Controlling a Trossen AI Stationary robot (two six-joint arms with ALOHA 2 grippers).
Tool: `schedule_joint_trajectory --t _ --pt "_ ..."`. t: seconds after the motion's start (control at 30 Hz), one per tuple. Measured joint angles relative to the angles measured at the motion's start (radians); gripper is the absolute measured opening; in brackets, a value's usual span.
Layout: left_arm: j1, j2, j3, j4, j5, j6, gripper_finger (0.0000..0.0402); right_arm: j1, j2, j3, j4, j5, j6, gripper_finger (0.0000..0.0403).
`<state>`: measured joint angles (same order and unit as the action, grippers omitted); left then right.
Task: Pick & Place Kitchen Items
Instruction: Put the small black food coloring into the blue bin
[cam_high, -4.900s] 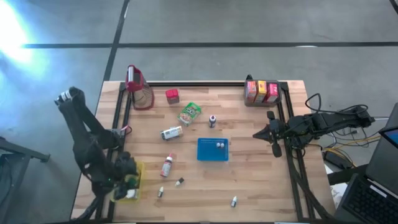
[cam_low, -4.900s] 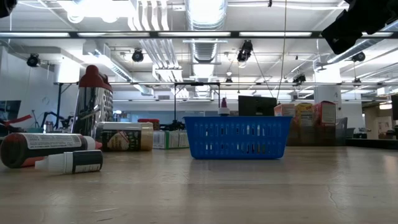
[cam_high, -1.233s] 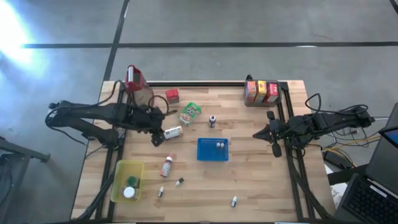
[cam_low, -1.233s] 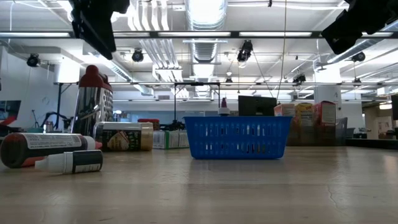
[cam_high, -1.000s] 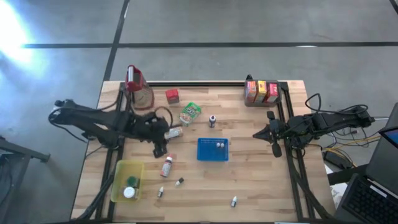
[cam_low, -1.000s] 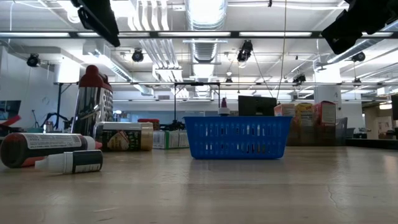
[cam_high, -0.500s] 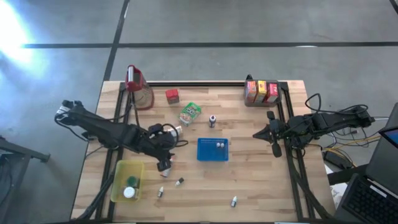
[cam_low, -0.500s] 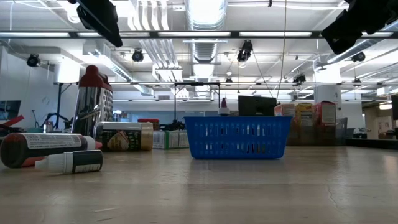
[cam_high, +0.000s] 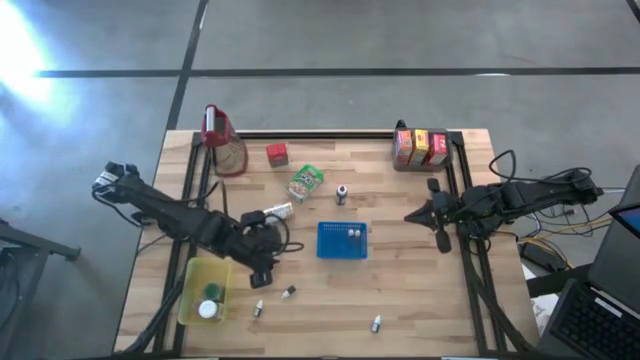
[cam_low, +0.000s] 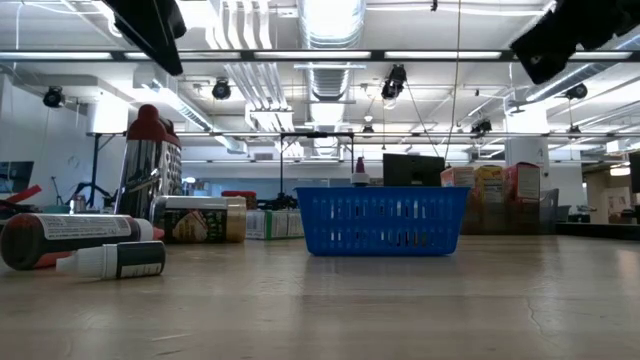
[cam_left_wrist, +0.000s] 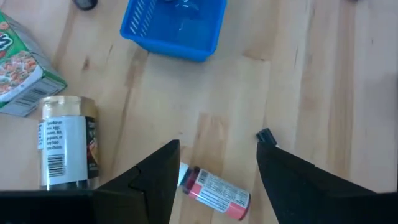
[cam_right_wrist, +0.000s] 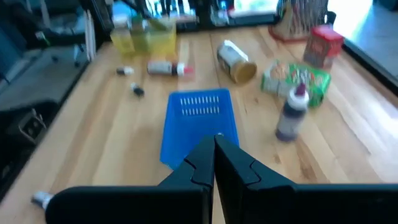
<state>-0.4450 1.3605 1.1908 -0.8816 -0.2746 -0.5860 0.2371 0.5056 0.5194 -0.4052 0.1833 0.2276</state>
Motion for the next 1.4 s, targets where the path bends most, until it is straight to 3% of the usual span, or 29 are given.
schedule_joint_trajectory --t 0.13,0.33,0.57,1.03,1.4 --pt "-0.026 0.002 0.0 0.028 -0.022 -0.037 0.0218 0.0 0.035 0.0 0.112 0.0 0.0 0.0008" --pt "-0.041 0.023 0.0 0.15 -0.026 0.002 0.0218 0.0 0.087 0.0 0.125 0.003 -0.003 0.0008" --pt "-0.049 0.116 -0.02 0.179 0.046 -0.013 0.0218 0.0 0.137 0.0 0.127 0.136 -0.018 0.0008" --pt "-0.135 0.296 -0.019 0.252 -0.012 -0.416 0.0218 0.0 0.146 0.0 0.15 0.185 -0.056 0.0008" --pt "-0.178 0.347 -0.019 0.28 -0.053 -0.561 0.0195 0.0 0.147 -0.001 0.151 0.185 -0.078 0.0008"
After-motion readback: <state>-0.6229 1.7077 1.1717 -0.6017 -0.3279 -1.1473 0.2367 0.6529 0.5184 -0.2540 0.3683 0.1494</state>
